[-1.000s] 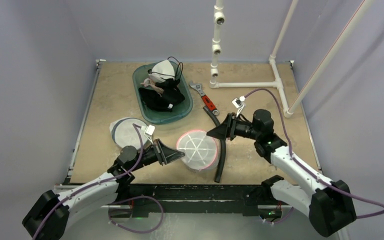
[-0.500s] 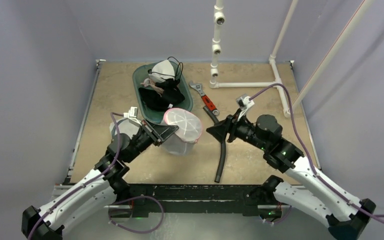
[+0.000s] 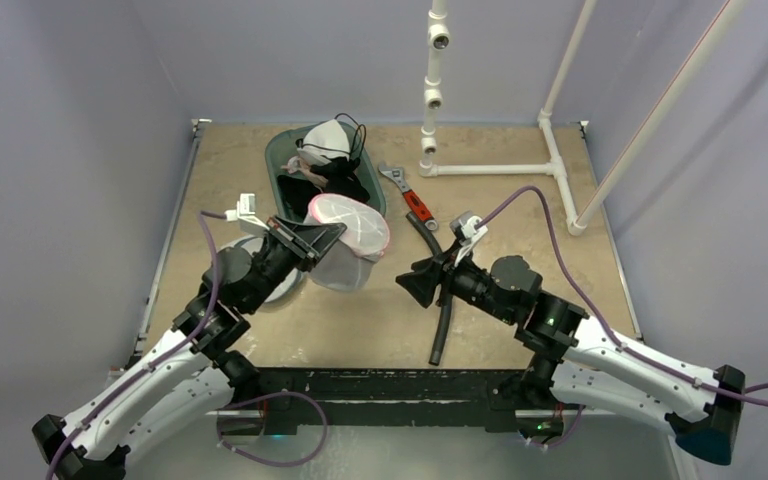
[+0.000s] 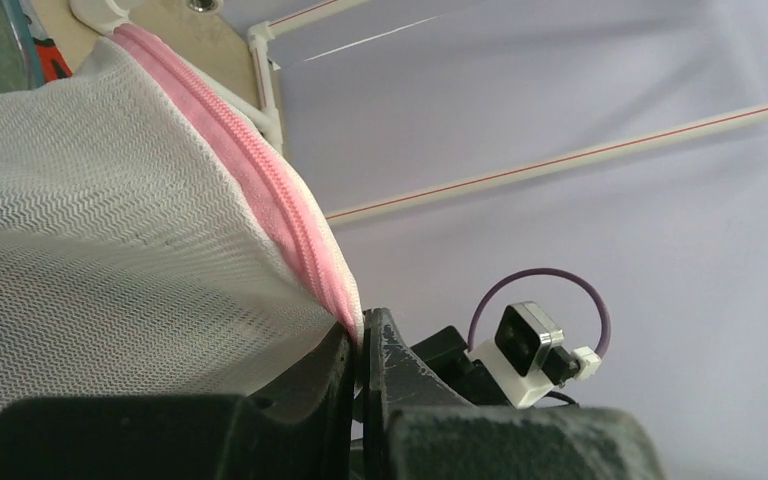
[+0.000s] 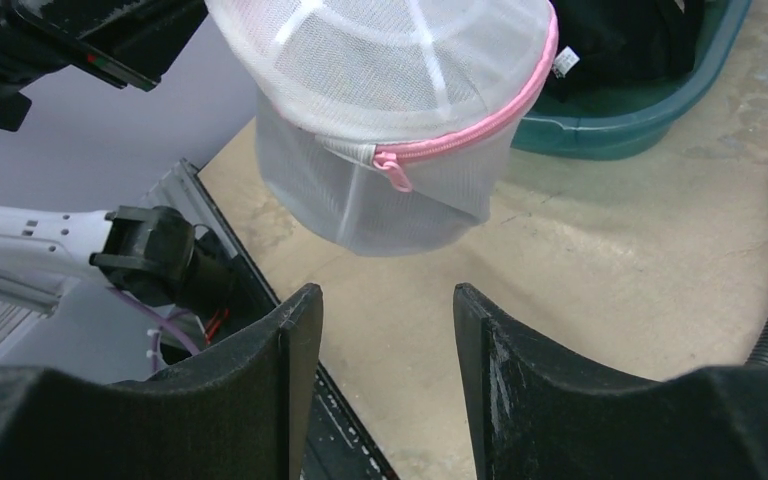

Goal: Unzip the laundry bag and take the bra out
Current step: Unzip the laundry bag at the center of the board.

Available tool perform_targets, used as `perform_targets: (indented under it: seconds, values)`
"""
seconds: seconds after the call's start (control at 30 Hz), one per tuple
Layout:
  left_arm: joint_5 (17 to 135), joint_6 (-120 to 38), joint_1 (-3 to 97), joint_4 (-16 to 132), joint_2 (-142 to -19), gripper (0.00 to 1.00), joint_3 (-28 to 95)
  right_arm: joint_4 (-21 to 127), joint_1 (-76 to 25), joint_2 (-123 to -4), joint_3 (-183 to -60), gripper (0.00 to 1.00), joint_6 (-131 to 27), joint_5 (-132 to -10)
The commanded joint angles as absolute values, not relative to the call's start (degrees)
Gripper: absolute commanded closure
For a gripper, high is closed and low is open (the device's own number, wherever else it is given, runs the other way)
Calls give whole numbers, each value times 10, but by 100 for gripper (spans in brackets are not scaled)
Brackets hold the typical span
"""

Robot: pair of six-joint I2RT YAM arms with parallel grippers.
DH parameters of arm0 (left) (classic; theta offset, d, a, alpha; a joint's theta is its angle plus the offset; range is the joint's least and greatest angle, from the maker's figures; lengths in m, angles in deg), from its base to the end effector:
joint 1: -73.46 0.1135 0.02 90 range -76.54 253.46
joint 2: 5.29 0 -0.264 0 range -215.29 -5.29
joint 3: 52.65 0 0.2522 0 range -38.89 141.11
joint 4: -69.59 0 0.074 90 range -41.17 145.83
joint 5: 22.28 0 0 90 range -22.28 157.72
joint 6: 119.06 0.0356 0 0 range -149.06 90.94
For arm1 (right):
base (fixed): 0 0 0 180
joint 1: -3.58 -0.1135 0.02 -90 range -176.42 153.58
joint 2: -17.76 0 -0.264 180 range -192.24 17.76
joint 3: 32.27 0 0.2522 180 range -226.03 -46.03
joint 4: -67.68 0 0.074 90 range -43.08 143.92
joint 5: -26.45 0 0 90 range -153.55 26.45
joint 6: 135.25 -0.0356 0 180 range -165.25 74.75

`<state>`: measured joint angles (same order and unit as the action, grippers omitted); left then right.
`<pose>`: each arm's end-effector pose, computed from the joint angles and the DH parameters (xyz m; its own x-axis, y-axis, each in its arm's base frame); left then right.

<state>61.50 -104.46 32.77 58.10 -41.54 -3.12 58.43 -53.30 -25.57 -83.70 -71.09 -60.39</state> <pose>0.1253 -0.1026 0.3310 -0.5418 -0.8029 -0.2487 0.1656 0.1881 -0.9681 0.1039 0.1557 0.3280 -0.3612 0.2428 -0.9003 -0.7208 0.5399 0.4348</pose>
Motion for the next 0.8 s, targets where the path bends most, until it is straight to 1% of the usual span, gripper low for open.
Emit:
perform_targets:
  seconds: [0.0,0.27,0.4,0.47,0.6,0.77]
  values:
    - [608,-1032,324,589,-420,100,5,685,-535,-244,-818,46,-696,-588]
    - [629,-1023,325,589,-433,100,28,717,-535,-278,-825,46,-719,-625]
    - [637,-1022,324,593,-437,100,33,733,-533,-283,-823,49,-733,-615]
    - [640,-1022,324,594,-437,100,35,741,-532,-286,-822,49,-744,-611]
    - [642,-1021,324,594,-435,100,40,764,-524,-295,-817,45,-759,-623]
    - [646,-1021,324,592,-434,100,43,779,-507,-312,-820,46,-774,-635]
